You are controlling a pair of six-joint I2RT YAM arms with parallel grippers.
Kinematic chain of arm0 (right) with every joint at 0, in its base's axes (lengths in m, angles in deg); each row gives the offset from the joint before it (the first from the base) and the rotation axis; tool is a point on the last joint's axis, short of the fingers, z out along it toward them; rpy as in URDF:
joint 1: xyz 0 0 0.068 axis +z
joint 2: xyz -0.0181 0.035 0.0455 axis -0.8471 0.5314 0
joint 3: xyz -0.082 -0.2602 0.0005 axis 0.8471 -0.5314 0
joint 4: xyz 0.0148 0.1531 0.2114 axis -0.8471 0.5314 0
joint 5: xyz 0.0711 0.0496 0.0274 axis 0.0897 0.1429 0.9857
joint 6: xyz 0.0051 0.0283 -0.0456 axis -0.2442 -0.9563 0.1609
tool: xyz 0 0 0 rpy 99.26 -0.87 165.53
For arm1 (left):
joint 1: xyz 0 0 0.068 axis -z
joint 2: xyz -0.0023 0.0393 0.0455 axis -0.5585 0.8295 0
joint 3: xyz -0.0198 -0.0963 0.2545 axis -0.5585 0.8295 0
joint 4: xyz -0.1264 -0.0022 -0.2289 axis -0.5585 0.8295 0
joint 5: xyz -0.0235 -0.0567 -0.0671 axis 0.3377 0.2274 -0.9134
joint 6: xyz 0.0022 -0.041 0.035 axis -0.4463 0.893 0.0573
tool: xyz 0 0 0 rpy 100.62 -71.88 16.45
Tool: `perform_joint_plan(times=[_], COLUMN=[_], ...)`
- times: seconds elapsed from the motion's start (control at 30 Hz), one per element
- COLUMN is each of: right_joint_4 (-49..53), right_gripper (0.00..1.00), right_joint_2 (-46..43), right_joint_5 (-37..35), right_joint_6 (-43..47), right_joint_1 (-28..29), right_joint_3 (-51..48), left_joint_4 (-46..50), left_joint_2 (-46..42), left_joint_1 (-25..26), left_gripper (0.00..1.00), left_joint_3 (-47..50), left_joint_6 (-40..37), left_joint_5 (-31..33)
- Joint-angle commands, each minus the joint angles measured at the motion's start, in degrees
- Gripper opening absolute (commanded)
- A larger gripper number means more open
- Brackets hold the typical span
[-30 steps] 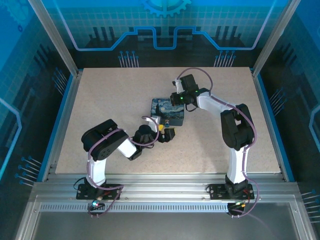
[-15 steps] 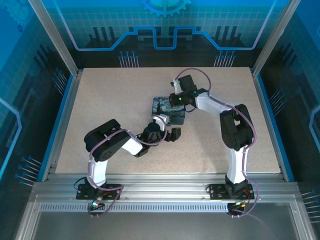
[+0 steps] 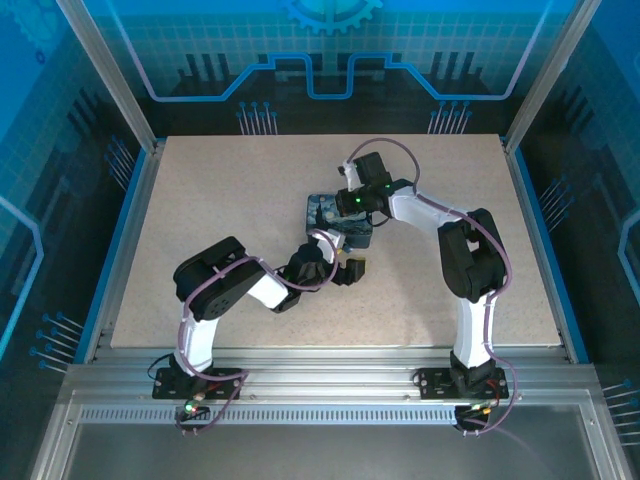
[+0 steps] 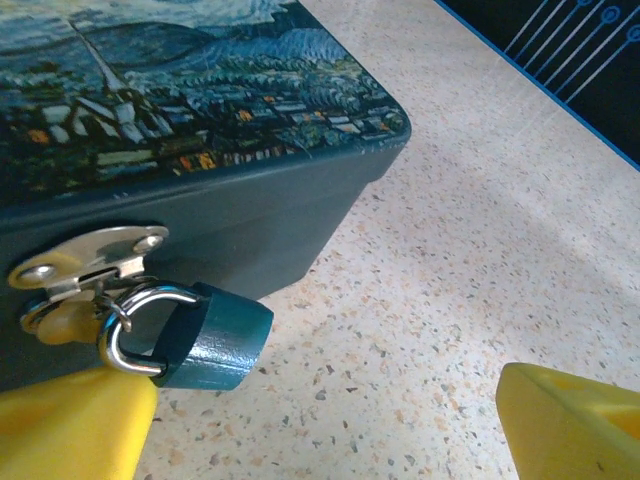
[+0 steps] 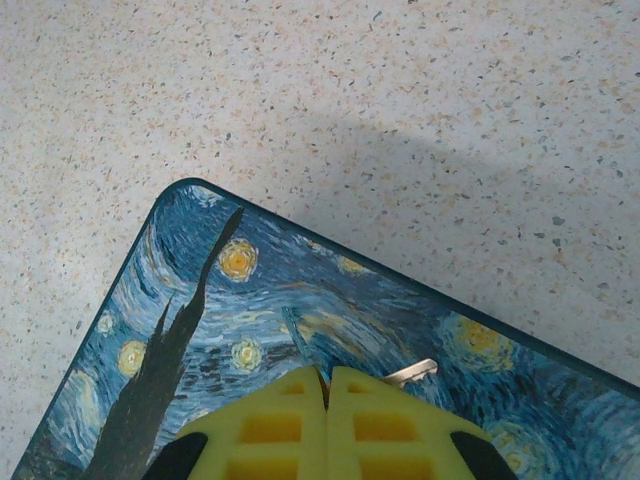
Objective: Unlock the padlock with the key
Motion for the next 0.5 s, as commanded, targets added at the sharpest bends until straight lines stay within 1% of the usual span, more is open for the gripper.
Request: perform_joint_plan(times=[0.0,0.1,0.2,0.33,0.43,0.47], right_joint_4=[1.47,1.46,0.87,0.33,0.33,0.32], right_gripper=[0.00,0.00,0.00,0.00,0.00,0.00], right_joint_2=[-1.71,-2.21,-2.84,-3.31,-3.53,-3.65], right_joint_5=[-0.35,-0.45,-0.22,-0.08,0.09,0.15], right_joint_6=[0.96,1.20,1.12,0.94,0.94,0.93], right_joint_1=[1.07,1.05,1.13,1.22,1.29,1.28], right_joint_3=[-1.34,-1.86,-2.56,-3.08,-3.04,-3.02], left_joint_4=[-4.61,-4.77,-6.34,-0.48,2.36,2.46], left_joint_2=[0.89,0.58,0.75,-0.27,-0.39,-0.35], left_joint_1=[-0.63,-1.09,-1.99,-1.86,-1.76,-1.77], left_gripper=[0.89,0.92,0.95,0.95,0.97,0.97], left_joint_3=[-1.04,-0.92,-0.36,-1.50,-2.65,-2.96], left_joint_6=[0.31,0.68,2.63,2.07,1.81,1.95], left_joint_5=[-3.04,-3.45,-2.86,1.71,3.13,2.74])
